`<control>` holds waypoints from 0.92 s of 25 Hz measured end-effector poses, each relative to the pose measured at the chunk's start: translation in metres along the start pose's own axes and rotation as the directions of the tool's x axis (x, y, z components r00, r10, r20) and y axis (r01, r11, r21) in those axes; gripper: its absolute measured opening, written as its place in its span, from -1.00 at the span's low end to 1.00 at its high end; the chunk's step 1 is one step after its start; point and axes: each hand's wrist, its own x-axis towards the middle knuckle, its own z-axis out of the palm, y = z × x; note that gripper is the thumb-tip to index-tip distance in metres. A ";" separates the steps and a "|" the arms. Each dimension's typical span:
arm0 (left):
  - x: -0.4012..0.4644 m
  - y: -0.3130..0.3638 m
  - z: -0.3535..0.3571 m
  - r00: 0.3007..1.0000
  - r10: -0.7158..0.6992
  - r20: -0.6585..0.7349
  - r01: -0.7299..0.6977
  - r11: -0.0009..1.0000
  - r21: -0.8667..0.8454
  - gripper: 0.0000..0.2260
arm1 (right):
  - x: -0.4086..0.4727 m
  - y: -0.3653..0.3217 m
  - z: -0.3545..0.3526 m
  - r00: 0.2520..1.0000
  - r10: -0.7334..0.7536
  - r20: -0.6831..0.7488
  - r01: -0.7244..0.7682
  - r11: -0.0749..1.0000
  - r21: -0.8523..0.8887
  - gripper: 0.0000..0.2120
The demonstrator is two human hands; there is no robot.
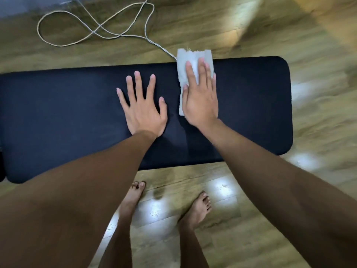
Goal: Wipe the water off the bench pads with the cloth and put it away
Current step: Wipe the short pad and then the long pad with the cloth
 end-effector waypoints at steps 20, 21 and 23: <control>0.000 0.000 0.002 1.000 -0.019 -0.004 0.019 1.000 0.014 -0.45 | 0.028 0.029 -0.016 0.999 -0.027 0.035 0.026 1.000 0.009 -0.47; -0.001 0.000 0.003 1.000 -0.017 -0.004 0.017 1.000 0.012 -0.45 | 0.020 0.033 -0.015 0.999 -0.034 0.029 0.034 0.999 0.006 -0.47; 0.000 -0.001 0.003 1.000 -0.015 -0.007 0.016 1.000 0.014 -0.45 | -0.010 0.043 -0.012 0.999 -0.033 0.005 0.033 0.999 -0.005 -0.46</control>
